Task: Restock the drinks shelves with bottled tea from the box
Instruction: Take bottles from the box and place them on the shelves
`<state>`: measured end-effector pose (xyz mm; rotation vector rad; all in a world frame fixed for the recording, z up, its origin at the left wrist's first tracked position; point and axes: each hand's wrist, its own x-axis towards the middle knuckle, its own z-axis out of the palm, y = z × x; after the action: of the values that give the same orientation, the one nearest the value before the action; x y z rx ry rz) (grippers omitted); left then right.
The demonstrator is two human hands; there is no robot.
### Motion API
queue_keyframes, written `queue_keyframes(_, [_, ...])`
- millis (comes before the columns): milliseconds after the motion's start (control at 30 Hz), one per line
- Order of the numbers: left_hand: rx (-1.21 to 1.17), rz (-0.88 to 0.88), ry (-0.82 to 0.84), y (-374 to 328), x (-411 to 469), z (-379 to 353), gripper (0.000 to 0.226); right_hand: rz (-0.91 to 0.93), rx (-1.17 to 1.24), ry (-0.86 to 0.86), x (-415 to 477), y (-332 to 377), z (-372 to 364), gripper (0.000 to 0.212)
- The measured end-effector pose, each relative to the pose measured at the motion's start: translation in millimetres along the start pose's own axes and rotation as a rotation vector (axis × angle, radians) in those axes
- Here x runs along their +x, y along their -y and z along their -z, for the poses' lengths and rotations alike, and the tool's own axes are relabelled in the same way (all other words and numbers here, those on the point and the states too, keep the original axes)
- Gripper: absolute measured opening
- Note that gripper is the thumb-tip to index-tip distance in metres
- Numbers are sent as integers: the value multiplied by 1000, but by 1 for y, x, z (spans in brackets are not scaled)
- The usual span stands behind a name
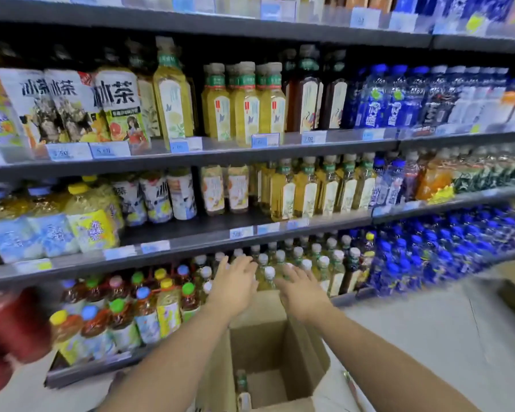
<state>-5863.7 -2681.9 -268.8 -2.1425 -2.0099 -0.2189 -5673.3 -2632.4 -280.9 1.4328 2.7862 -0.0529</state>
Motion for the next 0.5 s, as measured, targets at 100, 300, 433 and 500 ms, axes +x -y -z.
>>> queue_keyframes(100, [-18,42,62,3,-27,-63,54,-44,61,105,-18,2,-59,49])
queue_keyframes(300, [-138,274,314,-2,-96,-185,70,-122,222,360,-36,28,-184,53])
queue_keyframes(433, [-333,416,462,-11,-121,-231,90,-218,321,626,-13,50,-255,51])
queue_keyframes(500, [-466,492,355,-19,-123,-240,111,-264,409,724,3,62,-285,46])
